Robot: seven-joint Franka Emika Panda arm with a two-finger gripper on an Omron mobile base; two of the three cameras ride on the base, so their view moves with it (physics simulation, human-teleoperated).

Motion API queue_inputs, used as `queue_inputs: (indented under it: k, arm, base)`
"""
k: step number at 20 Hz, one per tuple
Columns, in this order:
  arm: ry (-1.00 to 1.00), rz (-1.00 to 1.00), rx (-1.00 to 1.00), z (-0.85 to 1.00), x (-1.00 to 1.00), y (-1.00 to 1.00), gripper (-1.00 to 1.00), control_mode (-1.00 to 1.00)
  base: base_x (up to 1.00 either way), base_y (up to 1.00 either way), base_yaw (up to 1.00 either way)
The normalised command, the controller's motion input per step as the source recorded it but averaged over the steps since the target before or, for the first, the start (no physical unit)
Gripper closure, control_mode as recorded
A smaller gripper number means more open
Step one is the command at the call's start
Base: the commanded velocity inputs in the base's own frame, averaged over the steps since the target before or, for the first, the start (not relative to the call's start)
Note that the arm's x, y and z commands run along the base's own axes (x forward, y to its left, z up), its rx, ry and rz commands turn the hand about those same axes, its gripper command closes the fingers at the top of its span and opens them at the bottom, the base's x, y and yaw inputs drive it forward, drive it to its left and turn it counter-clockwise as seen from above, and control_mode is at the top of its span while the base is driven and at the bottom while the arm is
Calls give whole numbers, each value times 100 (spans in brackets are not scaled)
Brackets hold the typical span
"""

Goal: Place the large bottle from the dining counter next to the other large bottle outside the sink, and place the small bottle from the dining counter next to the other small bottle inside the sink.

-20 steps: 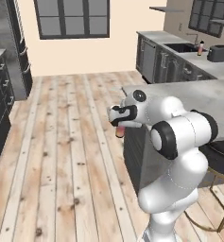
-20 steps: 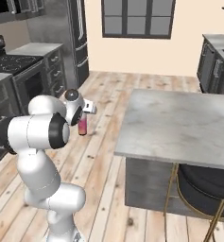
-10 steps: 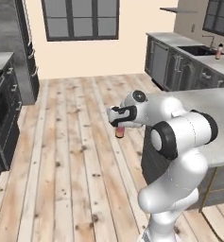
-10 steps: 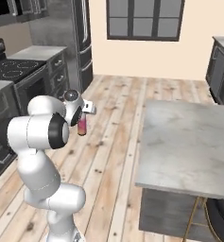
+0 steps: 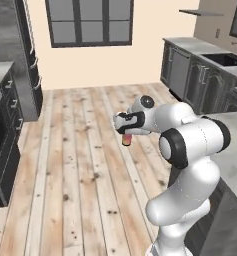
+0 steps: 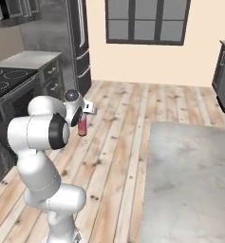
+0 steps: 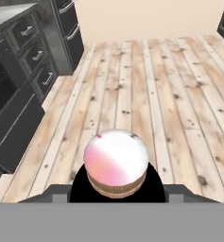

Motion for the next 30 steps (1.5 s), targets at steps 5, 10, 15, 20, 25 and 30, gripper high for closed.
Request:
queue_inputs:
  k: [5,10,15,20,25,30]
  arm:
    - [0,0,0,0,0,0,100,100]
    - [0,0,0,0,0,0,100,100]
    - [0,0,0,0,0,0,100,100]
    - [0,0,0,0,0,0,100,100]
    - [0,0,0,0,0,0,100,100]
    - [0,0,0,0,0,0,100,100]
  base:
    - [94,28,0]
    - [97,25,0]
    - [78,13,-7]
    - [85,7,-29]
    - [90,14,-31]
    - [100,23,-30]
